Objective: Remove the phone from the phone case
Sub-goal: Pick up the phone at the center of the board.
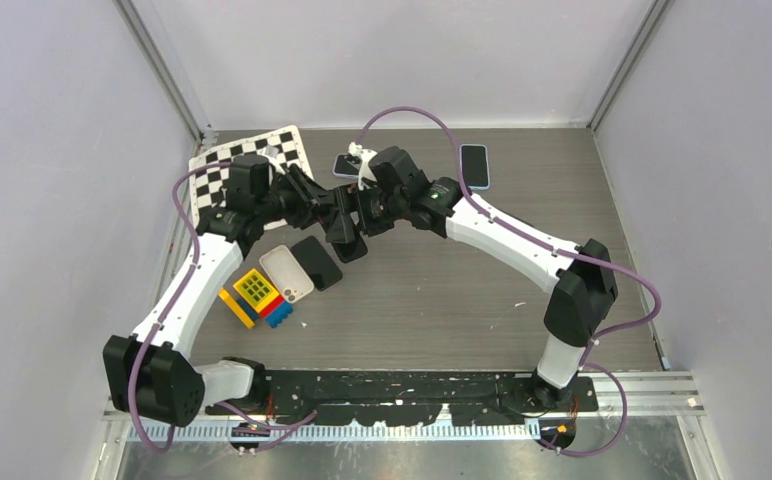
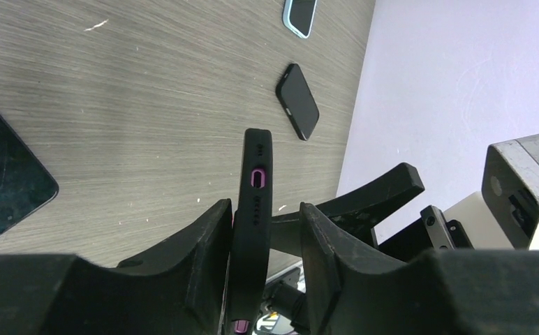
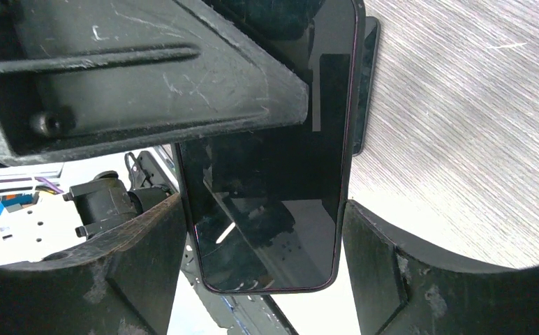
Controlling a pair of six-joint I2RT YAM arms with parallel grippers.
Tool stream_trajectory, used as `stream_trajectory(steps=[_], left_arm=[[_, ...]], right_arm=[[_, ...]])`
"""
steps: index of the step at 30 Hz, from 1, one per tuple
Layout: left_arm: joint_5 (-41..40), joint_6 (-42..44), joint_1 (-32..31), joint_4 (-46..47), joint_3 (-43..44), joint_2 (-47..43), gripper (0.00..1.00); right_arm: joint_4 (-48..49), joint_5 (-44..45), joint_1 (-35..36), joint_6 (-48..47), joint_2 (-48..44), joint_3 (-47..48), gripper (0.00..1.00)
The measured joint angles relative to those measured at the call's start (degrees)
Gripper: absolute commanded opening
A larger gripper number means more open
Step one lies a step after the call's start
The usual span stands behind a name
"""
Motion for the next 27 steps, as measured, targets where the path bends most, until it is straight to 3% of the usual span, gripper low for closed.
stream_trajectory(steps=[3,5,7,10,11,13,14,16,20,24,27], left_arm=[[0.79,0.02,-0.07,-0.07,0.0,0.59,0.45],[1.36,0.09,-0.2,-0.2,0.0,1.27,0.41],[1.77,0.11,-0.35,-0.44,0.0,1.95,0.31],[1.81,0.63,-0.35,-1.2,0.0,2.51,0.03],[1.36,1.81,-0.35,-1.81,0.0,2.54,0.0],[0.98,1.95,-0.17,-2.58,0.0,2.54,0.0],[0.96,2.23,-0.2,-2.58,0.0,2.54,0.0],[0.98,2.49,-0.2,-2.45,0.04,2.51,0.0],[0.52,3.65,-0.17,-2.71,0.17,2.51,0.0],[1.36,5.31,0.72,-2.45,1.01,2.51,0.0],[3.34,6.62,2.54,-0.55,2.19,2.27,0.0]], right_arm=[[0.09,-0.28,0.0,-0.22,0.0,0.0,0.47],[0.2,-0.81,0.0,-0.26,0.0,0.0,0.47],[0.44,-1.38,0.02,-0.28,0.0,0.0,0.48],[0.66,-1.79,0.02,-0.31,0.0,0.0,0.51],[0.66,-1.79,0.0,-0.44,0.0,0.04,0.54],[0.79,-1.97,-0.09,-0.33,0.0,0.22,0.67],[0.85,-2.08,-0.11,-0.2,0.0,0.22,0.85],[0.9,-2.27,-0.24,-0.02,0.0,0.17,0.98],[4.66,-2.89,-1.36,0.48,-1.2,-2.67,1.0],[11.13,-6.34,-4.7,2.71,-6.97,-11.23,1.0],[18.8,-9.53,-10.14,6.91,-13.73,-18.64,0.94]])
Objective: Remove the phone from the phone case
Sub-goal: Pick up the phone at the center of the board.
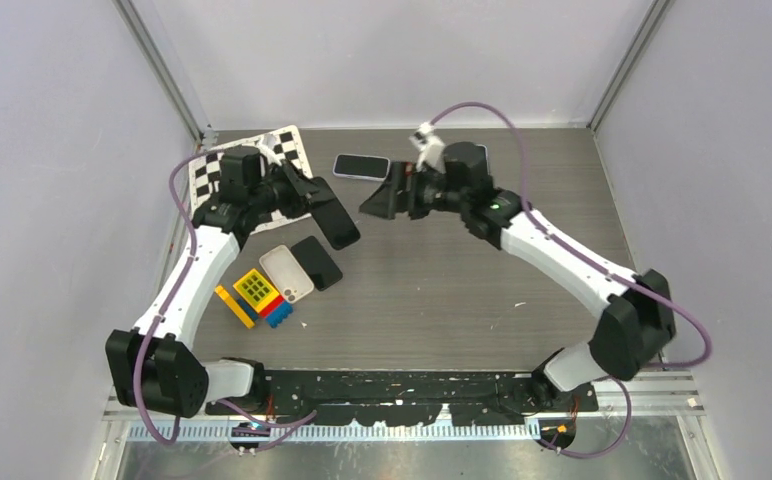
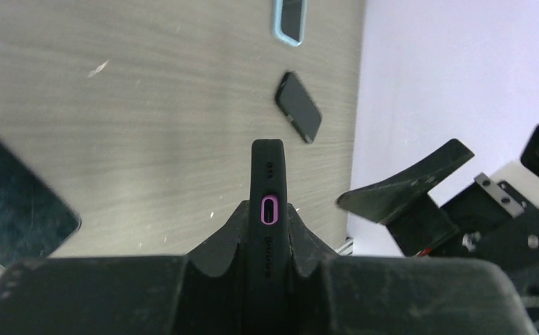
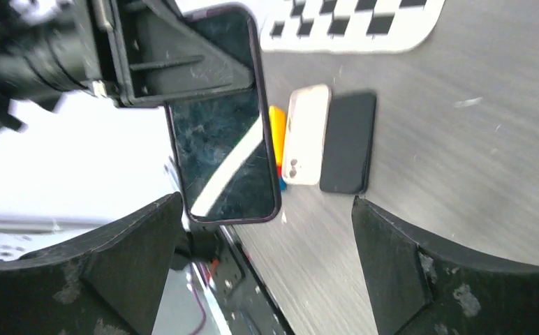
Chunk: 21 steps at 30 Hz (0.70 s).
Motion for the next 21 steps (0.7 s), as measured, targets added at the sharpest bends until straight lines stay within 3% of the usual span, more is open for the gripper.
stream_trajectory(steps=[7,9,12,17,21], left_arm=[[8.57,0.24,1.14,15.69,2.64,-0.37,0.0],[11.19,-1.09,1.07,21.05,3.17,-0.39,0.0],[14.58,-3.98,1.07,29.05,4.46,-0.39,0.0],[13.79,-10.1,1.05,35.87,4.98,-1.68,0.0],[10.29,-15.08,0.92,37.81,2.73,-4.04,0.0]], right_arm=[[18.95,-3.06,-7.39,12.39,-9.03,-8.59,0.73],[23.17,-4.81,-6.95,15.8,-9.09,-9.27,0.73],[30.4,-7.63,-6.49,21.68,-8.79,-10.91,0.81],[38.4,-9.94,-5.84,29.0,-8.5,-13.11,0.81],[39.85,-11.15,-4.9,31.52,-8.35,-12.83,0.64]])
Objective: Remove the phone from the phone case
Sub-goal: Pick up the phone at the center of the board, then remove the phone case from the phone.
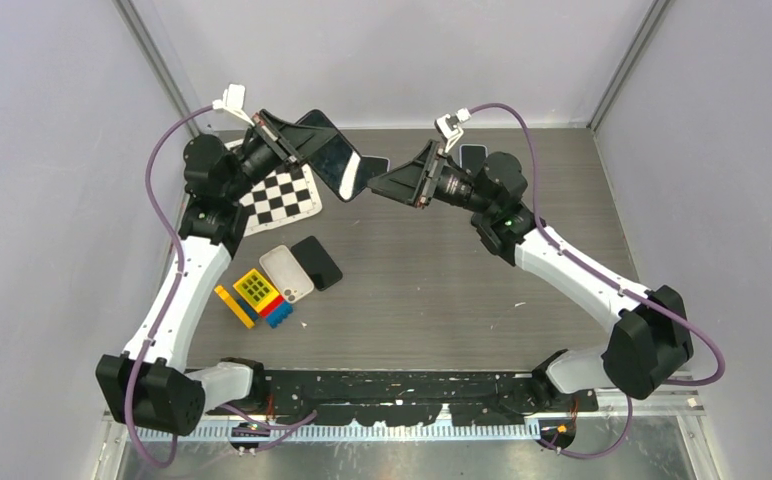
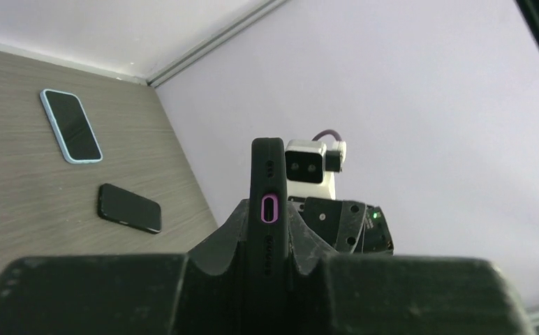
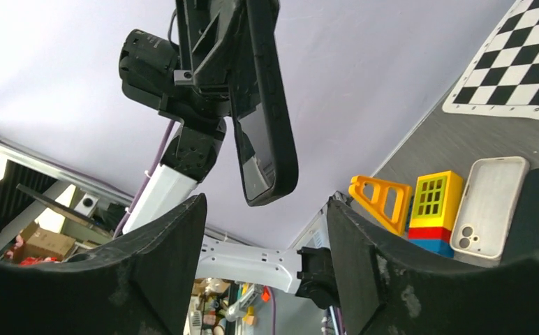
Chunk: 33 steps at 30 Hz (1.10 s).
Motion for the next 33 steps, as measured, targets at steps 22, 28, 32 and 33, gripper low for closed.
stream_trajectory(steps=[22,28,32,33], left_arm=[[-6.64,-11.41,0.11,-0.57,-0.63,2.97,0.0],[-6.8,-14.51,0.55,0.17,-0.63,2.99,0.0],[-6.34,-20.63,0.7,-0.96,-0.79,3.17,0.0],[-5.66,-22.88,0.33,-0.46,-1.09,3.15,0.0]], right_arm=[[-0.9,3.63,6.88,-1.29,7.41,6.08,0.07],[0.94,3.76,6.99,-3.61,7.43,6.05,0.01],[0.09,4.39,7.17,-10.32,7.39,5.97,0.0],[-0.92,4.81,7.23,-12.17,7.39,5.77,0.01]])
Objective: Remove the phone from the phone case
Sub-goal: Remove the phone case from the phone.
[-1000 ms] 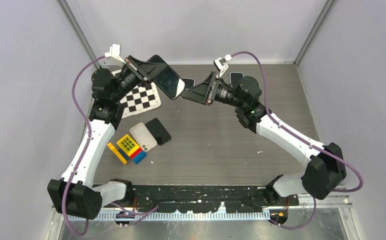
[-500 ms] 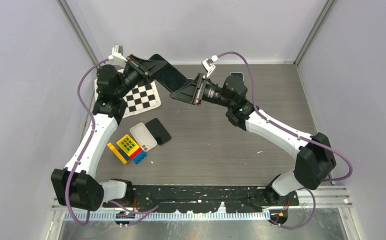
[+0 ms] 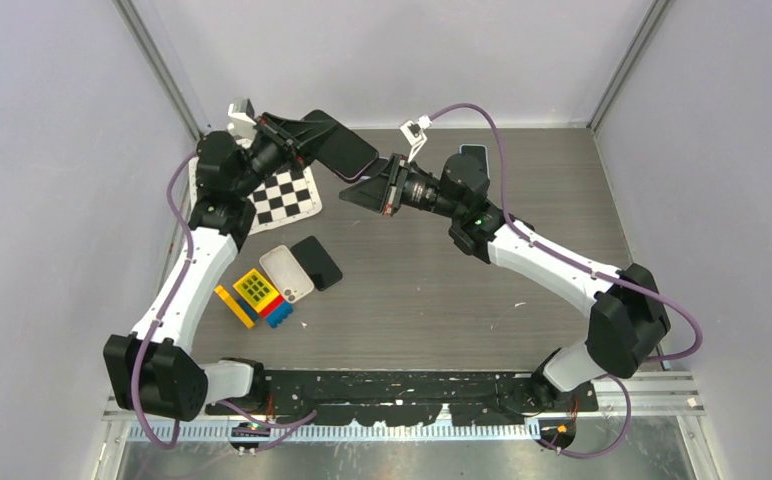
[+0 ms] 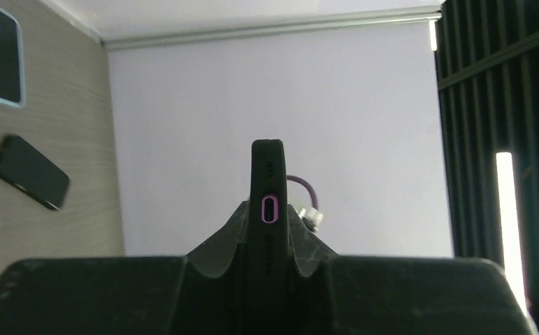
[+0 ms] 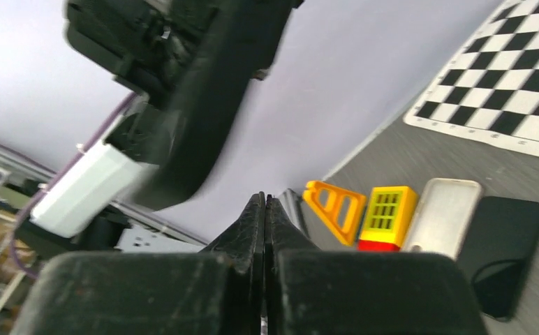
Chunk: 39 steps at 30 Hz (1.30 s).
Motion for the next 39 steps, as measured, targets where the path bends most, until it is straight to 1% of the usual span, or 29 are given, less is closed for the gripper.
stream_trajectory(steps=[2,6,7,8,9,10,11,13,17,22,25,26,27,28,29,30,33,34,36,39], left_arm=[[1.25,-4.85,-0.39,1.99,-1.27,-0.02,0.0],[2.49,-9.94,-0.76,3.74,-2.86,0.02,0.0],[2.49,-10.38,-0.74,3.8,-2.95,0.04,0.0],[2.49,-10.51,-0.74,4.0,-2.95,0.04,0.0],[2.49,-10.4,-0.7,4.24,-2.95,0.04,0.0],[2.49,-10.08,-0.7,4.55,-2.95,0.04,0.0],[2.47,-9.29,-0.68,4.7,-2.95,0.04,0.0],[2.45,-7.45,-0.63,4.7,-2.95,0.04,0.0],[2.43,-1.42,-0.63,4.66,-2.78,0.04,0.0],[2.54,4.37,-0.63,5.01,-2.25,0.0,0.0],[2.54,5.75,-0.63,4.98,-2.25,-0.07,0.0],[2.54,6.03,-0.63,4.94,-2.25,-0.11,0.0],[2.51,6.1,-0.63,4.92,-2.25,-0.24,0.0],[2.51,6.19,-0.63,4.85,-2.25,-0.42,0.0],[2.51,6.23,-0.63,4.76,-2.25,-0.63,0.0],[2.51,6.25,-0.63,4.7,-2.25,-0.9,0.0],[2.54,6.25,-0.63,4.48,-2.25,-1.66,0.0],[2.54,6.25,-0.63,4.48,-2.25,-1.92,0.0],[2.27,6.64,-0.63,4.48,-2.25,-2.4,0.0],[2.29,6.93,-0.28,4.5,-2.47,-2.45,0.0]], right_arm=[[-1.97,1.05,0.04,-3.67,0.0,-0.55,0.01],[-5.95,3.58,0.04,-10.43,0.0,-1.4,0.01],[-6.86,4.02,0.04,-11.69,0.0,-1.46,0.04],[-7.3,4.39,0.02,-12.66,-0.11,-1.57,0.11],[-7.69,4.83,0.02,-13.53,-0.37,-1.86,0.27],[-8.17,5.03,0.02,-14.43,-0.85,-2.36,0.39],[-8.39,5.16,0.02,-15.06,-1.55,-2.91,0.61],[-8.52,4.39,0.0,-15.58,-2.84,-3.58,0.77],[-6.36,-0.94,0.04,-15.39,-5.01,-3.69,0.85],[0.61,-4.02,0.09,-10.23,-6.12,-4.7,0.85],[5.6,-4.26,0.13,-5.77,-5.99,-5.88,0.8],[7.02,-4.24,0.13,-4.44,-5.9,-6.19,0.75],[8.15,-4.07,0.13,-3.32,-5.7,-6.27,0.71],[9.22,-3.85,0.13,-2.34,-5.46,-6.27,0.62],[9.99,-3.63,0.13,-1.77,-5.22,-6.27,0.58],[10.75,-3.26,0.13,-1.09,-4.94,-6.27,0.5],[12.79,-2.32,0.13,0.87,-3.89,-6.27,0.39],[13.29,-1.79,0.13,1.62,-3.41,-6.27,0.34],[14.73,-1.14,0.13,3.06,-2.49,-6.4,0.29],[16.35,0.74,0.44,4.33,-2.1,-7.04,0.27]])
